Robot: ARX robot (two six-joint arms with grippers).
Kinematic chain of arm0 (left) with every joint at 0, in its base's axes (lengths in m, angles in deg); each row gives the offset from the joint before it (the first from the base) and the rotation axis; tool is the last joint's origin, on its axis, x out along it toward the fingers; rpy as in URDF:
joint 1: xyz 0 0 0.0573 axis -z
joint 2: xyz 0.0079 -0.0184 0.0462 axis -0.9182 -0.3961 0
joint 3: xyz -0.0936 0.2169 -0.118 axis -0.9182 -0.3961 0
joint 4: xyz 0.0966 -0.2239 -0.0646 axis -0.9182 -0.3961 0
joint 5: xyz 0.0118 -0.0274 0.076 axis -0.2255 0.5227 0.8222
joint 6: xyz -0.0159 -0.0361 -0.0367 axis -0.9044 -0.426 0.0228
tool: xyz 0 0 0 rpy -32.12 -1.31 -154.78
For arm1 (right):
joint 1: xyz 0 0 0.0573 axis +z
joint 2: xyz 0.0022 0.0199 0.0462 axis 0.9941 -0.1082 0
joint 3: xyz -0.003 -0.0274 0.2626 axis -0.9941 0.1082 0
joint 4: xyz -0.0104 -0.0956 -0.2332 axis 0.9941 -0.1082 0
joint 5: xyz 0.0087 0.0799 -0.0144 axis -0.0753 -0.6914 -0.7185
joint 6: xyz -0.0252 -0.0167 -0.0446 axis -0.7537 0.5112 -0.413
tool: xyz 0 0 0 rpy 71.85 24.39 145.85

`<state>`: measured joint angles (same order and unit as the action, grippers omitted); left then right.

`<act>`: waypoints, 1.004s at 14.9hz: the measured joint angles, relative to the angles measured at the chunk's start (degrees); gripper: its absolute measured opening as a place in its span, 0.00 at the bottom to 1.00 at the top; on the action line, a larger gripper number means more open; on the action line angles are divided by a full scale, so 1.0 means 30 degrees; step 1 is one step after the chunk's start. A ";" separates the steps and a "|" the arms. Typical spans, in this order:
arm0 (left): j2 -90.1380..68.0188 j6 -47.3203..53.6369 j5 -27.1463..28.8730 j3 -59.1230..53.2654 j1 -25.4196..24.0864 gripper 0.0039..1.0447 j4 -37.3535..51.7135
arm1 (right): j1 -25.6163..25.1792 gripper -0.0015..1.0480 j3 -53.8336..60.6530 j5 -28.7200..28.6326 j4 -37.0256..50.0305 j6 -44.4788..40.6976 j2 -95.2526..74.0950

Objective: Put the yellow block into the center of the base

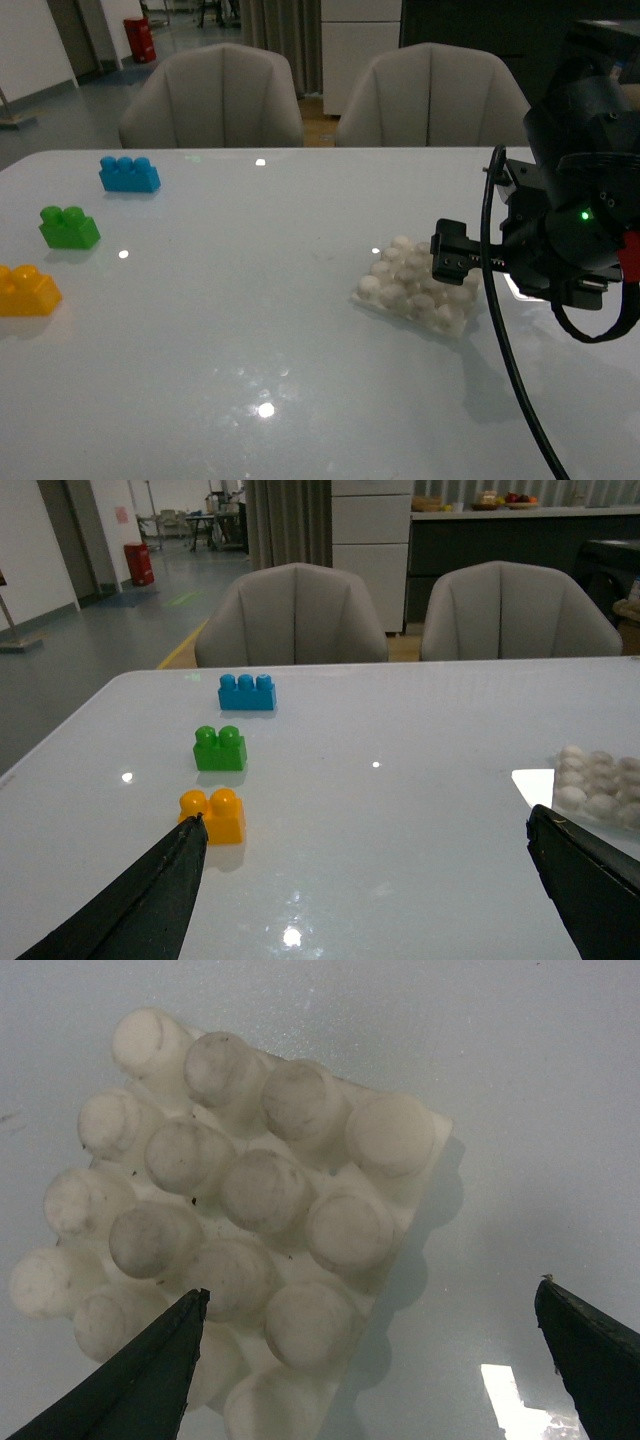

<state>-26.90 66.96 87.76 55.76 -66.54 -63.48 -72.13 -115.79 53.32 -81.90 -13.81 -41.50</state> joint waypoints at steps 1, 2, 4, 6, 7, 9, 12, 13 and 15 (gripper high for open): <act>0.0000 0.0000 0.0000 0.0000 0.0000 0.94 0.0000 | -0.0015 0.94 -0.0801 0.0022 -0.0583 0.0401 -0.0408; 0.0000 0.0000 -0.0007 0.0000 0.0000 0.94 0.0000 | -0.0029 0.94 -0.1443 0.0022 -0.0903 0.0663 -0.0867; 0.0000 0.0000 -0.0007 0.0000 0.0000 0.94 0.0000 | -0.0036 0.94 -0.2565 -0.0058 -0.1610 0.1005 -0.1821; 0.0000 0.0000 0.0000 0.0000 0.0000 0.94 0.0000 | -0.0029 0.94 -0.3118 -0.0321 -0.1734 0.1071 -0.2273; 0.0007 0.0000 0.0000 0.0000 0.0000 0.94 0.0000 | 0.0015 0.94 -0.3738 -0.0386 -0.1909 0.0918 -0.2790; 0.0007 0.0000 0.0000 0.0000 0.0000 0.94 0.0007 | 0.0277 0.94 -0.4226 -0.0117 -0.1960 0.0466 -0.3184; 0.0000 0.0000 0.0000 0.0000 0.0000 0.94 0.0007 | 0.0801 0.94 -0.4401 -0.0131 -0.1734 -0.0554 -0.3388; 0.0000 0.0000 -0.0007 0.0000 0.0000 0.94 0.0000 | 0.0976 0.94 -0.4401 -0.0255 -0.1617 -0.0772 -0.3388; 0.0007 0.0000 0.0000 0.0000 0.0000 0.94 0.0000 | 0.1260 0.94 -0.4364 -0.0554 -0.1246 -0.1362 -0.3432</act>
<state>-26.88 66.96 87.76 55.76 -66.54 -63.48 -68.35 -128.88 51.66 -85.63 -17.90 -51.80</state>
